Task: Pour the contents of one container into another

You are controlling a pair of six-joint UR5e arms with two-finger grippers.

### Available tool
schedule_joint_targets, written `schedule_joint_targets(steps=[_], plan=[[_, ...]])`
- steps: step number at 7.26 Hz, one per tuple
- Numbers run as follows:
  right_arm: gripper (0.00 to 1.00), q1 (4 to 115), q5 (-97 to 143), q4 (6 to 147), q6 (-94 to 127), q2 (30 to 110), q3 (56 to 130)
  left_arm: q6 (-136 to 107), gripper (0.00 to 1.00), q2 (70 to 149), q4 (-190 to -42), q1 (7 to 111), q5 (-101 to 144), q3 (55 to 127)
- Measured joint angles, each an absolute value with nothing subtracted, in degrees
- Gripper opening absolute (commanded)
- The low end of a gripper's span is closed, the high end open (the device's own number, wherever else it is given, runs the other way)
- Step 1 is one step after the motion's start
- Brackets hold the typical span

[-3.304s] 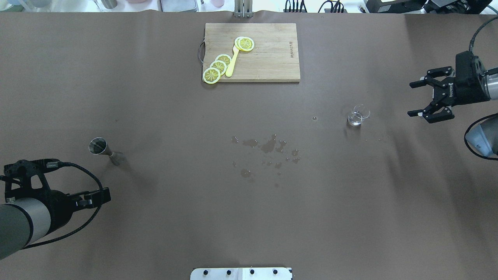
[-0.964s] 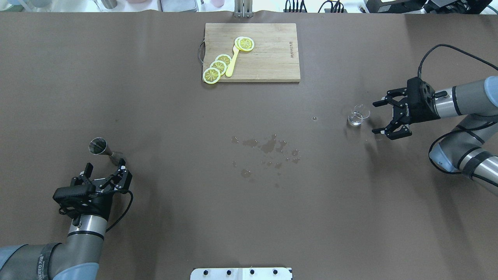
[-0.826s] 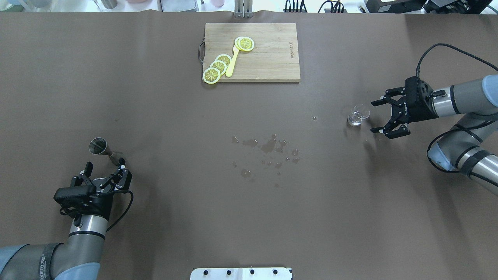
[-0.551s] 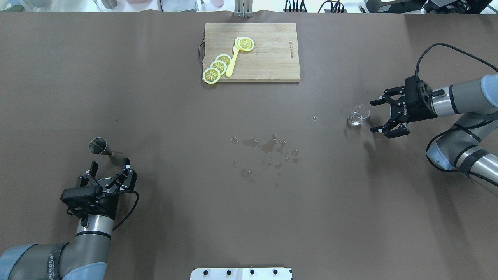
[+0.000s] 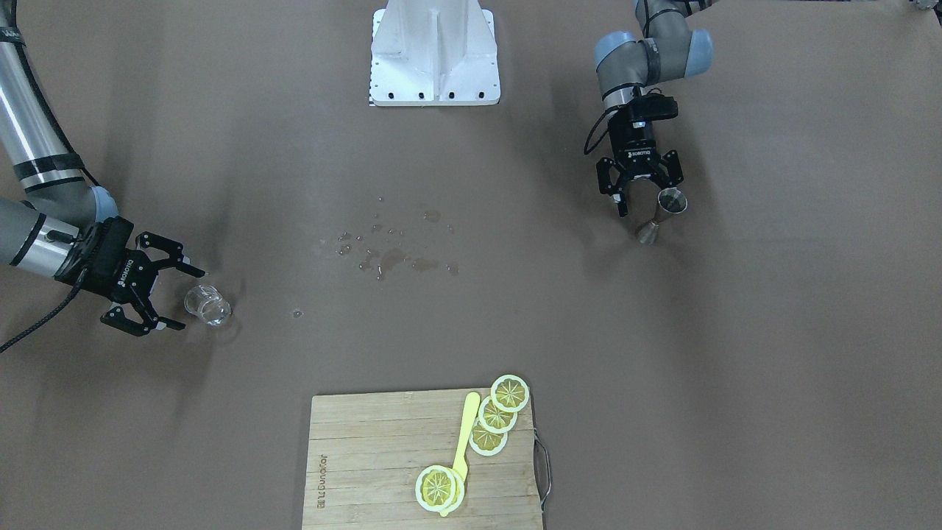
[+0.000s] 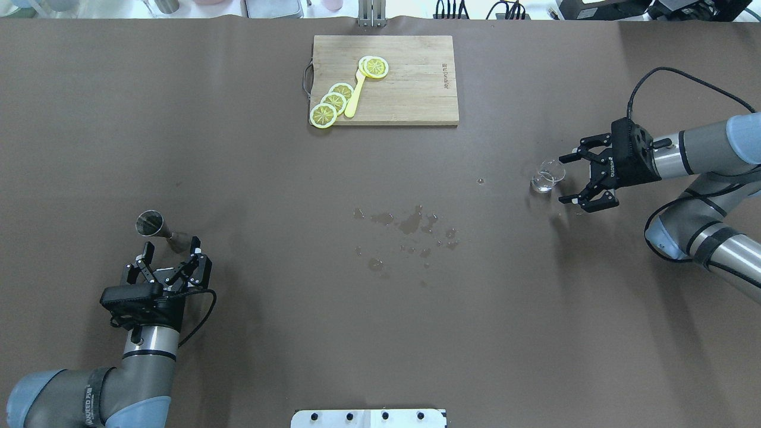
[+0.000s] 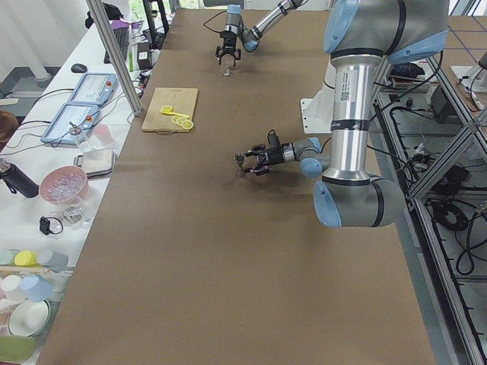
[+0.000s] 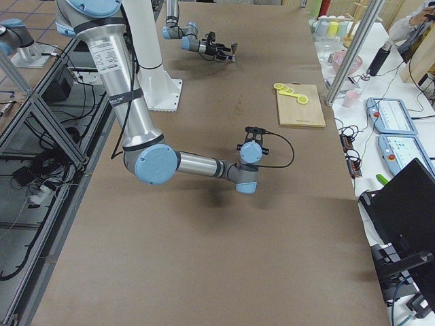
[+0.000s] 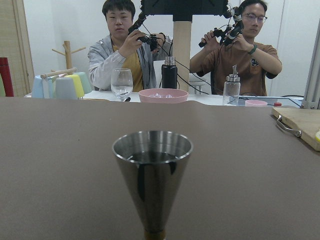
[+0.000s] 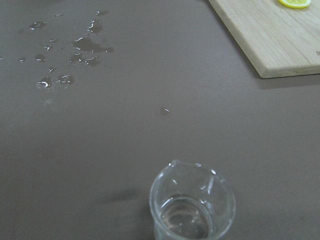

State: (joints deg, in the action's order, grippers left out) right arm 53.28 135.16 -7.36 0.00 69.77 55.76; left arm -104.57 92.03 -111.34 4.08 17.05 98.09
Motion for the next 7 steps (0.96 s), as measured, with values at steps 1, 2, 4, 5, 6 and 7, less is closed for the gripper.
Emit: schedule_joint_targets(steps=[1,2,4,5,6,7], plan=[[0.95,53.03,135.05,-7.38,0.00,69.60,55.60,-104.58,0.89,92.07,-111.40,4.35,16.27,97.50],[0.95,52.90,134.94,-7.38,0.02,69.31,55.23,-104.63,0.85,92.08,-111.59,4.76,16.00,97.19],[0.95,52.73,134.70,-7.38,0.04,68.77,54.52,-104.77,0.84,92.00,-111.90,5.49,15.88,96.76],[0.95,52.61,134.60,-7.38,0.07,68.60,54.33,-104.82,0.81,91.99,-111.97,5.71,15.89,96.42],[0.95,52.48,134.46,-7.37,0.08,68.42,54.16,-104.84,0.75,91.96,-112.00,5.94,15.90,96.20],[0.95,52.31,134.29,-7.33,0.11,68.23,54.03,-104.85,0.71,91.95,-111.97,6.16,15.91,96.12]])
